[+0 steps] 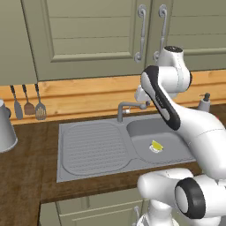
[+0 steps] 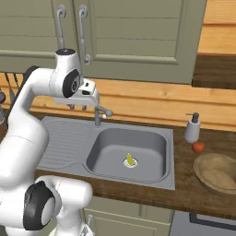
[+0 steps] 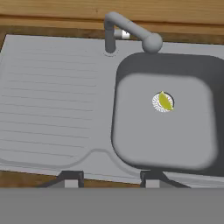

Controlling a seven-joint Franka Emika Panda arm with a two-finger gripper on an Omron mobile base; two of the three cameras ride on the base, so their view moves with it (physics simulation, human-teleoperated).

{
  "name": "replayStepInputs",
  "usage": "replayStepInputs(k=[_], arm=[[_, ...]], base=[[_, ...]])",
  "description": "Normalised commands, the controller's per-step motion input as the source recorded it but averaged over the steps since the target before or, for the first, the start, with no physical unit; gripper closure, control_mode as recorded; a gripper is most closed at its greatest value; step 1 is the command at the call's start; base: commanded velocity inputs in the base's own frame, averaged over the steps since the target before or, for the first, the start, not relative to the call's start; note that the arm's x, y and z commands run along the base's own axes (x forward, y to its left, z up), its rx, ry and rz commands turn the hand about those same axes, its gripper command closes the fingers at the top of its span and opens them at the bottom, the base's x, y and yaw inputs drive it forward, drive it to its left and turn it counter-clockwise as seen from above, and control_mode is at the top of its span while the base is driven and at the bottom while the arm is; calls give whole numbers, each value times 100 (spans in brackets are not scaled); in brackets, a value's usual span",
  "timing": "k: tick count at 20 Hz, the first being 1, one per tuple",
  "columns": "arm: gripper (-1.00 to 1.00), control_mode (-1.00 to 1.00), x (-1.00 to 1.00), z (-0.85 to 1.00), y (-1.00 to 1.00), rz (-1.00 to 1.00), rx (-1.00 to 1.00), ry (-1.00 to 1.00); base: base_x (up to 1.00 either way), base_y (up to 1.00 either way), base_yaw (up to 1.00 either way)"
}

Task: Pick the lemon wedge from the sink and place it in the bowl. Then pick the bowl and place it in the microwave. Then close the microwave door and press the start button.

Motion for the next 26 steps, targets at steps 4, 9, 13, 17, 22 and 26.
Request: replayStepInputs(k=[4,9,13,17,22,26], arm=[[-100,-100,-31,0,-12,0,0,-5],[-100,-100,-95,0,-26,0,0,-23],[-100,-100,-98,-8,-21,0,0,-17],[-100,-100,-52,-33,-26,0,0,-6],[-100,-100,7,-58,-37,0,-1,8],[-100,-100,44,-45,-39,0,-1,14]], base=[[0,0,0],[0,0,0],[0,0,0],[0,0,0],[0,0,0],[0,0,0]])
